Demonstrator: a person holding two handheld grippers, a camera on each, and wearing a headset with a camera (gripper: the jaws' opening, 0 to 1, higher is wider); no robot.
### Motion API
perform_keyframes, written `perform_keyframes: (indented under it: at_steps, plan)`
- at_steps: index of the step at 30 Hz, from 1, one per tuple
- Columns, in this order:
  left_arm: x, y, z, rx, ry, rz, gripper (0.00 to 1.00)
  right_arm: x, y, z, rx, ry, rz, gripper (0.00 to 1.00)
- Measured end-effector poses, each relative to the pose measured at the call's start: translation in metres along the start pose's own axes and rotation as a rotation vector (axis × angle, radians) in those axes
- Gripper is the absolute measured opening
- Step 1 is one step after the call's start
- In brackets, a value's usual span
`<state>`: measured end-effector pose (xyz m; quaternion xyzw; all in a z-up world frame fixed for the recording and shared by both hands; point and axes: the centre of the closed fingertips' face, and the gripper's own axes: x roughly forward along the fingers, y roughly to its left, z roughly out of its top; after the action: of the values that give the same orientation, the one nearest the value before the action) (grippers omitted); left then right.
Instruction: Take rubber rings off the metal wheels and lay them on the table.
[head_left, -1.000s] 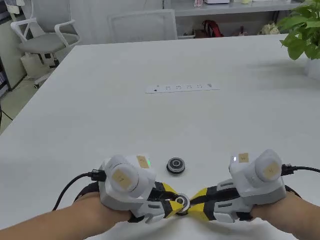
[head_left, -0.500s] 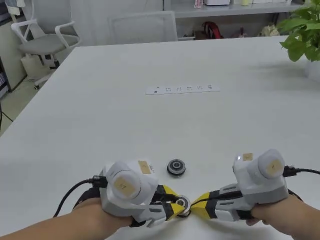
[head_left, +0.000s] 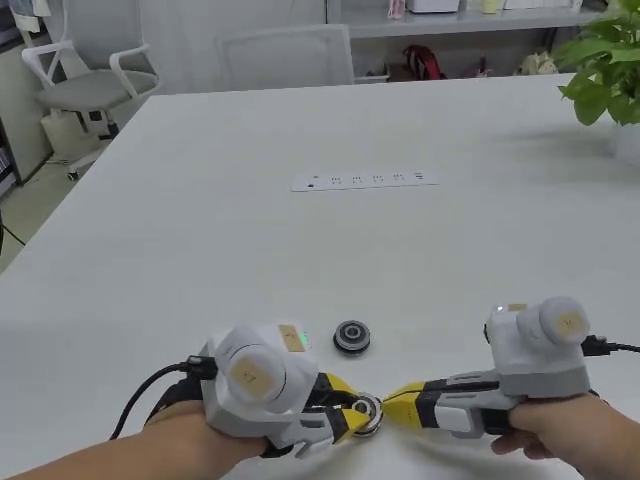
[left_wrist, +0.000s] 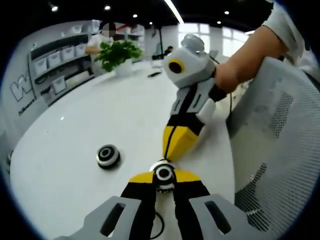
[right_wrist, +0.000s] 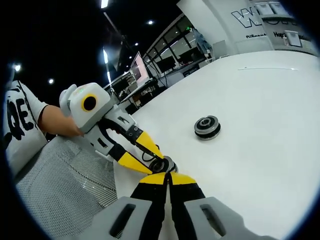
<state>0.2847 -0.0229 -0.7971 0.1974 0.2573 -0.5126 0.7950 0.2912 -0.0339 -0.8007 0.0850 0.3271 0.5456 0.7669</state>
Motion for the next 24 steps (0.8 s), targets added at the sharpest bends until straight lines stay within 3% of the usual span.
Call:
perform_keyframes:
  at_steps: [6, 24]
  plan:
    - [0.0, 0.0, 0.0, -0.005, 0.003, 0.006, 0.12, 0.001, 0.003, 0.002, 0.039, -0.012, 0.016, 0.0]
    - [0.0, 0.001, -0.001, 0.009, 0.01, 0.008, 0.12, 0.005, 0.012, 0.005, 0.024, -0.001, 0.047, 0.0]
